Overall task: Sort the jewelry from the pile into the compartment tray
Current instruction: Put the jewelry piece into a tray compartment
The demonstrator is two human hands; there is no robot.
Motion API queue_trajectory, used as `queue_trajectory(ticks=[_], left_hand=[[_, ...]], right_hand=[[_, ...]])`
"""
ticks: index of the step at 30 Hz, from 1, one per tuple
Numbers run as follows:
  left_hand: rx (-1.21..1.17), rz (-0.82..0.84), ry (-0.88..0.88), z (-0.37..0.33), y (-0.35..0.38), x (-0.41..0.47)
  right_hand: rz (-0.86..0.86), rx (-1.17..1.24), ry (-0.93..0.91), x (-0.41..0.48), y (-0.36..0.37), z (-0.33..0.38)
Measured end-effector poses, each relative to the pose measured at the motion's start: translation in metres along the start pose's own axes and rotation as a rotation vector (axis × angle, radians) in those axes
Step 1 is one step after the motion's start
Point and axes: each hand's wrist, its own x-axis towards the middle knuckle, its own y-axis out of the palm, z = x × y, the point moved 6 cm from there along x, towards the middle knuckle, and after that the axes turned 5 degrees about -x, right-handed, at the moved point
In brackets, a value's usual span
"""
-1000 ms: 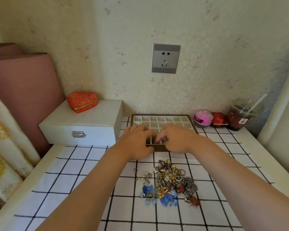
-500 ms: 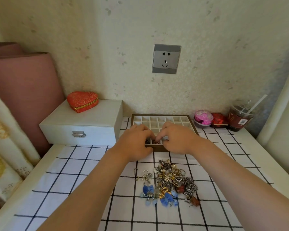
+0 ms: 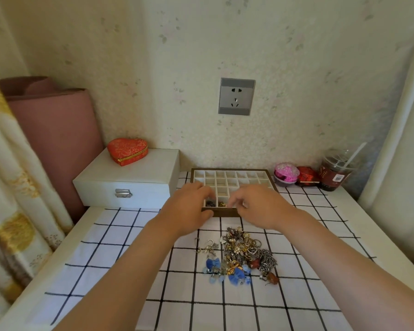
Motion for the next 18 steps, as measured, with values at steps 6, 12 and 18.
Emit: queue_trajectory(ticks=[6, 12, 18], left_hand=[[-0.125, 0.100, -0.081, -0.020, 0.009, -0.029], [-0.107, 0.211, -0.024, -0.042, 0.037, -0.023], [-0.092, 0.300, -0.097, -0.038, 0.043, -0.009]], right_hand=[[0.142, -0.059, 0.030, -0.028, 0.017, -0.010], [0.149, -0.027, 0.017, -0.027, 0.026, -0.013], [0.124, 0.021, 0.016, -0.024, 0.025, -0.012]])
